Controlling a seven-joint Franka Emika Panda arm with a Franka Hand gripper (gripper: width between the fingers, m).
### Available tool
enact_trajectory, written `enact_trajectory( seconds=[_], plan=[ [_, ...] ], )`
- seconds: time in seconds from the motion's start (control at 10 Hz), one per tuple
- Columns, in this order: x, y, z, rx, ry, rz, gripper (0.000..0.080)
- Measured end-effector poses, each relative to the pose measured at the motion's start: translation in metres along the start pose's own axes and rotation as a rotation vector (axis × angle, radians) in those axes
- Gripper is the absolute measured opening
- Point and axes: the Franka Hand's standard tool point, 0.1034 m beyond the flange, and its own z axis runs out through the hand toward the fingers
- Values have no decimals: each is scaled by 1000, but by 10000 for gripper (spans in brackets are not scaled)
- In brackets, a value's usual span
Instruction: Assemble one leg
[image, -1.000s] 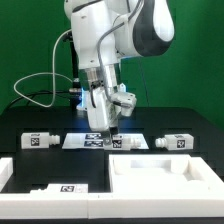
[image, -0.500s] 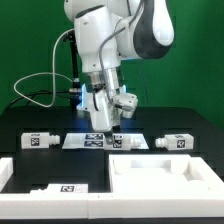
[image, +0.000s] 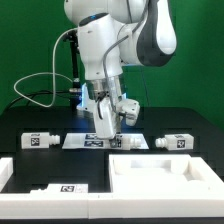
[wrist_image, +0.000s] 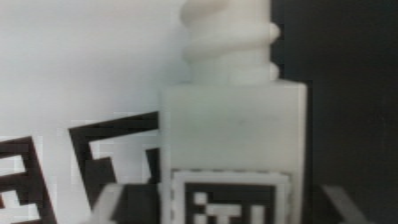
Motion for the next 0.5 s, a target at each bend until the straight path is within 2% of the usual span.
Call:
enact_trajectory(
  seconds=[0.1, 0.2, 0.4, 0.5],
  plan=[
    [-1, -1, -1, 2, 1, -39, 281],
    [-2, -8, -6, 19, -3, -138, 281],
    [-12, -17, -32, 47, -102, -340, 281],
    [-16, -14, -35, 35, -142, -340, 281]
  ],
)
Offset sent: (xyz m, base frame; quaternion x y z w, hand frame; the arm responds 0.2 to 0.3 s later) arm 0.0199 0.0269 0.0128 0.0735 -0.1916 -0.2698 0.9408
